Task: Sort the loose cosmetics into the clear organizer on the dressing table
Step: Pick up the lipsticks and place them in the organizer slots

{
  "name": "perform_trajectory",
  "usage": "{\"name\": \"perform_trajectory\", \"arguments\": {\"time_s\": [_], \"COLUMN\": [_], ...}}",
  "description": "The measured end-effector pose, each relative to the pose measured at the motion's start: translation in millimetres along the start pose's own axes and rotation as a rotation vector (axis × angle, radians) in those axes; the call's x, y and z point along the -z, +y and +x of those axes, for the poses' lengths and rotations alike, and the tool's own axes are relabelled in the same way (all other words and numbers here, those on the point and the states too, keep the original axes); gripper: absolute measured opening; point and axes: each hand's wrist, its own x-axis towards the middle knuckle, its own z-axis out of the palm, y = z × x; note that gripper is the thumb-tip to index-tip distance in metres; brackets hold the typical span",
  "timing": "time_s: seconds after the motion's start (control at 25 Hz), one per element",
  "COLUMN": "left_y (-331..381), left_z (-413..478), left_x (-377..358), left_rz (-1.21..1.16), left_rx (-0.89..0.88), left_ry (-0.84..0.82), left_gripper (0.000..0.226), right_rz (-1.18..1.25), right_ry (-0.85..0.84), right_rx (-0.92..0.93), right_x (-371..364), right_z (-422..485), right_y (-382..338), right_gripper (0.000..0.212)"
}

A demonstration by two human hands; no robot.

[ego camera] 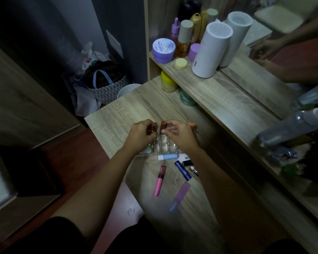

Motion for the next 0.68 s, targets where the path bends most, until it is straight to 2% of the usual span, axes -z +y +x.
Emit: {"name": "perform_trajectory", "arguments": {"time_s": [0.32,0.68], "left_y": [3.9,29.4], "left_z": [-3.3,-36.0], "left_x": [10.9,34.3], "left_rz": [-0.077,-0.112], "left_rx": [0.032,0.042], "left_ry": [-0.015,0.099], "left_gripper": [0.032,0.046], "right_rz": [-0.013,-0.041], "right_ry": [0.004,0.085], "right_rx": [0.036,0.117], "right_x": [2.9,29.9], "right_z": [-5.4,-42.0], "right_y": [-6.2,-21.1], "right_gripper": [0.038,0.042]}}
